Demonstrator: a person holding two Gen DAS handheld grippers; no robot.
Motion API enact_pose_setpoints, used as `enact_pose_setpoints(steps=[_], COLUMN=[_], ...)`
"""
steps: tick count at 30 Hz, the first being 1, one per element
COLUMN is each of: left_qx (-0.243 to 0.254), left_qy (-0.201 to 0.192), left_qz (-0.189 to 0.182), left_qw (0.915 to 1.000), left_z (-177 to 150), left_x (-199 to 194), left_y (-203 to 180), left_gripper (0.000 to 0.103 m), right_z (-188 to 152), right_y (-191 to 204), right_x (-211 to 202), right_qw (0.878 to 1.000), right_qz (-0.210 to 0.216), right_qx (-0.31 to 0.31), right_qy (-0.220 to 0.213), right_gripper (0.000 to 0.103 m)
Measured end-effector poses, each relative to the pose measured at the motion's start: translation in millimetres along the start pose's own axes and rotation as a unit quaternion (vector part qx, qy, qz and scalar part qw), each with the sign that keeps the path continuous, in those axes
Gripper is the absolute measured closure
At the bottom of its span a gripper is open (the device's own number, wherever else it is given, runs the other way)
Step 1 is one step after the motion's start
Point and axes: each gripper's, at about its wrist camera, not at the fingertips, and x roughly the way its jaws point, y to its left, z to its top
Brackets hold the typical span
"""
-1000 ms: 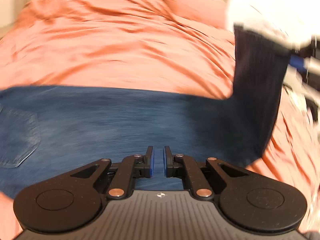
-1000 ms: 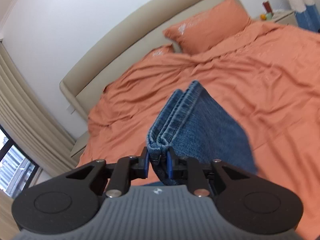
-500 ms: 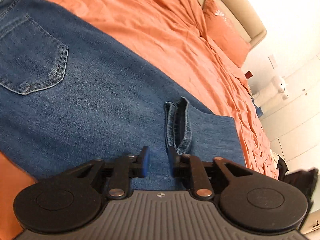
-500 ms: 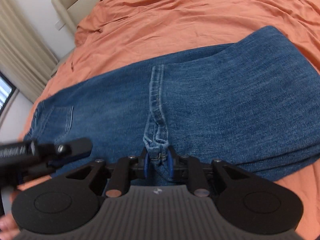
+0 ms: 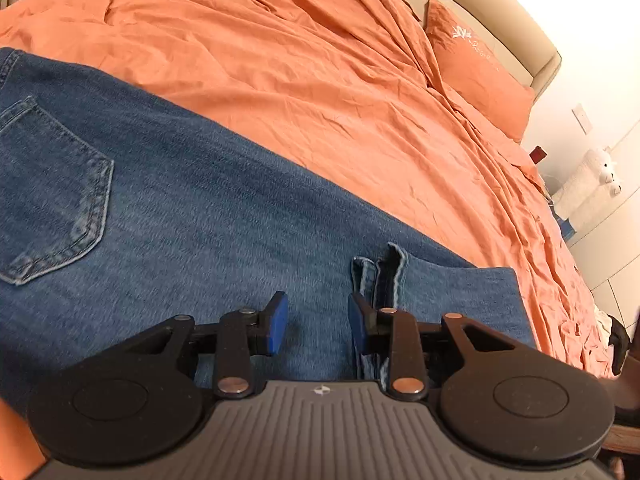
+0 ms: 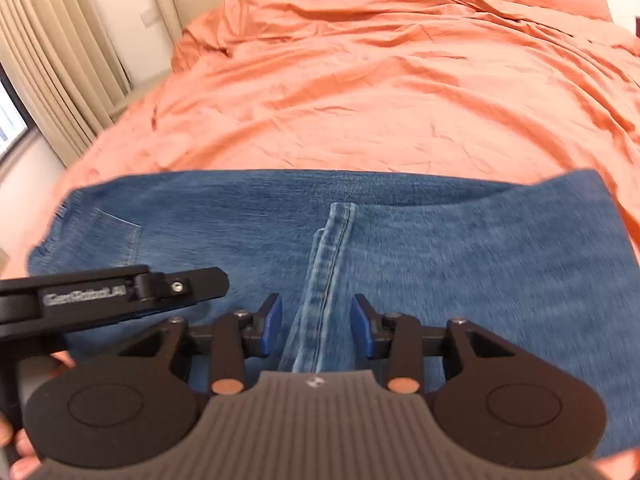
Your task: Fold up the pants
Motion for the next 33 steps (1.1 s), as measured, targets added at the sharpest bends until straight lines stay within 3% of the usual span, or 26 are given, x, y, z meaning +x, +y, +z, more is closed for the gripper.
enact_pose_setpoints(steps=[2,5,8,9,11,15,19,23,26,30,33], left_qx=[0.002,0.002,0.021,0.028,0.038,0.017,-0.043,-0.058,-0.062,-0.036,0.003], left_qy=[0.001,0.005,0.005,0.007,0.015,0.034,0.041,0.040,0.048,0.050,0.047], left_qz=[-0.003,-0.015,-0.021,-0.024,-0.027,-0.049,-0.094,-0.099,-0.104,-0.096,-0.086], left_qw=[1.0000,0.9999,0.9995,0.9993,0.9988,0.9981,0.9938,0.9926,0.9915,0.9935,0.9952], left_z=[0.0,0.6,1.7,2.4,1.6,3.4,9.7,9.7,7.2,4.8,0.9], left_x=[5.5,11.9,16.3,19.3,23.6,27.6,25.5,24.8,28.3,33.3,34.5], left_y=[3.7,6.8,3.5,0.6,-0.7,8.3,25.1,31.5,30.7,18.0,2.6], left_gripper=[0.067,0.067,0.067,0.067,0.067,0.067,0.067,0.067,0.056,0.051,0.044], right_z=[5.1,6.2,5.3,5.5,5.6,8.7,11.8,5.9,0.2,1.0,-4.1], right_y=[0.9,-2.7,-14.4,-19.8,-27.5,-36.5,-31.9,-27.4,-31.2,-33.7,-45.7], right_x=[14.3,33.5,37.7,38.5,33.4,16.9,2.7,20.4,23.8,-5.8,-37.8], right_qw=[1.000,0.999,0.999,1.000,0.999,0.997,0.993,0.996,0.996,0.997,0.999], right_qz=[-0.012,-0.039,-0.018,-0.003,0.012,0.046,0.088,0.057,0.063,0.055,0.015], right_qx=[-0.007,-0.024,-0.011,0.003,0.027,0.060,0.071,0.053,0.054,0.047,0.037], right_qy=[0.017,0.026,0.026,0.030,0.029,0.013,0.014,0.033,0.032,0.009,-0.022], right_gripper=[0.068,0.082,0.086,0.096,0.097,0.103,0.103,0.103,0.098,0.082,0.081])
